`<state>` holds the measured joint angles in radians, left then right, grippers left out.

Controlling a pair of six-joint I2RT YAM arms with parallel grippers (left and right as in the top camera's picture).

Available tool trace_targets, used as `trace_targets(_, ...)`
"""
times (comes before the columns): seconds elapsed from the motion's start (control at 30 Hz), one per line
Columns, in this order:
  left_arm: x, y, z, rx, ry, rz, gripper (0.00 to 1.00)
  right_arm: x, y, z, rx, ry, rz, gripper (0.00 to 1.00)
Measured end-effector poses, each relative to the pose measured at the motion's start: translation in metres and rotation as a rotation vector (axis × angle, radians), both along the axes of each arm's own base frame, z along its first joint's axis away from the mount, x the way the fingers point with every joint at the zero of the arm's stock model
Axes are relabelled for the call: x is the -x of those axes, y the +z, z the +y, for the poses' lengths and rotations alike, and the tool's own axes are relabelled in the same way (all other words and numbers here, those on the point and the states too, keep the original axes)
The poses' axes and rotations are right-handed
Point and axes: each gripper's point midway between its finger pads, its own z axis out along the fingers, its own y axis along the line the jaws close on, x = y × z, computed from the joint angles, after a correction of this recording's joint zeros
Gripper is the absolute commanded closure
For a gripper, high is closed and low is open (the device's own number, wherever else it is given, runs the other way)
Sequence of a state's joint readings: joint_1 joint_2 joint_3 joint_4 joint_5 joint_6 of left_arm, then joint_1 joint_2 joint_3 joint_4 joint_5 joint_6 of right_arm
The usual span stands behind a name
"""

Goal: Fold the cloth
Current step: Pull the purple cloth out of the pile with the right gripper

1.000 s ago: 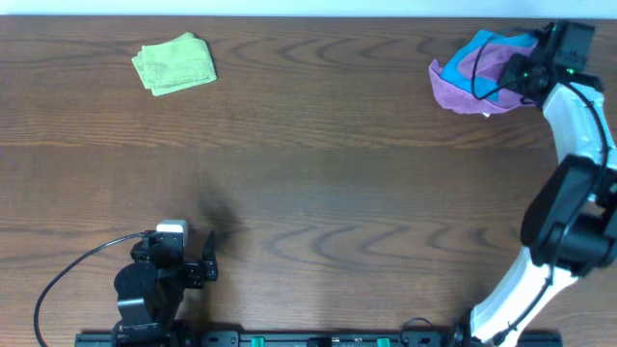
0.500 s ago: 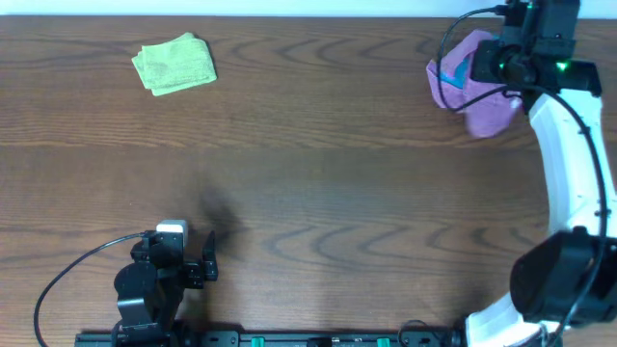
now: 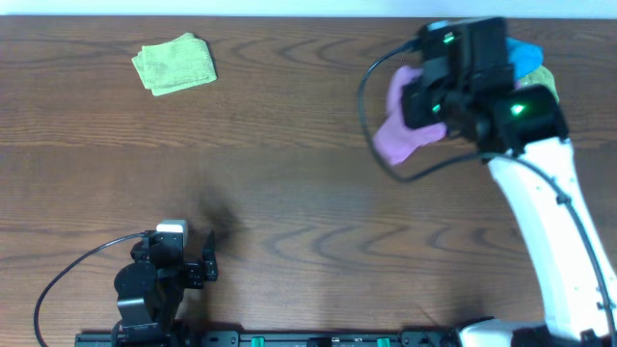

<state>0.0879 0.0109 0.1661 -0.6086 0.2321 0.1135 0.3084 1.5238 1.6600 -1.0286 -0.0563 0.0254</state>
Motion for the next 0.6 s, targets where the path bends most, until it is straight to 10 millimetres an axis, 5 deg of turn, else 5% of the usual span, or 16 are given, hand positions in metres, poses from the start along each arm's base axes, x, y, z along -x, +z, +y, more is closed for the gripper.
trace_targets(0.6, 0.0, 0.0, 0.0, 0.0, 0.0, 0.0, 0.05, 0.14, 0.01, 0.163, -0.097, 0.469, 0.092, 0.99)
